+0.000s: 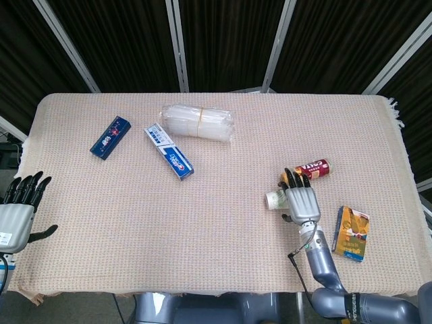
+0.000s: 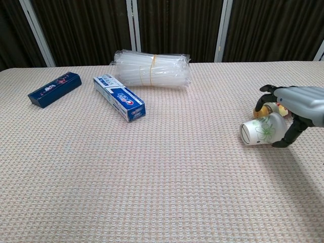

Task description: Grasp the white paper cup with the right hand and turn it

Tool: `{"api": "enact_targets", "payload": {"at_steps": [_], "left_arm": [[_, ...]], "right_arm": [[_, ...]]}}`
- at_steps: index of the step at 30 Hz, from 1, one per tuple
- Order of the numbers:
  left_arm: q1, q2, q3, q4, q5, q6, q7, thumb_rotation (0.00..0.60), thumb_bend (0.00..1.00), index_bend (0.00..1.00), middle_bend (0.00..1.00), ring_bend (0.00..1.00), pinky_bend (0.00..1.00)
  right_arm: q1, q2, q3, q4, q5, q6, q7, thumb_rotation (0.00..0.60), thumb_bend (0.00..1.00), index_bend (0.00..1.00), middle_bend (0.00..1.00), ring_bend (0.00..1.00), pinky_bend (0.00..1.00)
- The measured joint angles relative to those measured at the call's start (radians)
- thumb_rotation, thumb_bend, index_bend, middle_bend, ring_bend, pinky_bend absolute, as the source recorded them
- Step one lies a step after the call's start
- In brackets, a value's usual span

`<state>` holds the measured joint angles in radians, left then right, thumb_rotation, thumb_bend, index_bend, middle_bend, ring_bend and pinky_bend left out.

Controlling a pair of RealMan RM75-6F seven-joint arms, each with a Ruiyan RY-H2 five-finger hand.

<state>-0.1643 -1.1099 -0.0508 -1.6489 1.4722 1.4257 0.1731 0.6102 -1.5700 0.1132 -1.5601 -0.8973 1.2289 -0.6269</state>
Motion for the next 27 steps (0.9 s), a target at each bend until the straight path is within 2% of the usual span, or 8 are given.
{"api": "enact_targets", "payload": {"at_steps": [11, 27], "left_arm": [[0.000, -0.001, 0.000, 0.000, 0.000, 0.000, 0.001, 0.600, 0.00, 0.00, 0.00, 0.00, 0.00], [0.000, -0.001, -0.001, 0.001, -0.001, 0.000, -0.001, 0.600, 0.00, 0.00, 0.00, 0.00, 0.00]], "right_arm": [[-0.020, -0.076, -0.020, 0.126, -0.125, 0.024, 0.057, 0.600, 0.18, 0.38, 0.06, 0.00, 0.00], [-0.040, -0.130, -0.011, 0.202, -0.192, 0.012, 0.089, 0.600, 0.20, 0.49, 0.14, 0.00, 0.00]]}}
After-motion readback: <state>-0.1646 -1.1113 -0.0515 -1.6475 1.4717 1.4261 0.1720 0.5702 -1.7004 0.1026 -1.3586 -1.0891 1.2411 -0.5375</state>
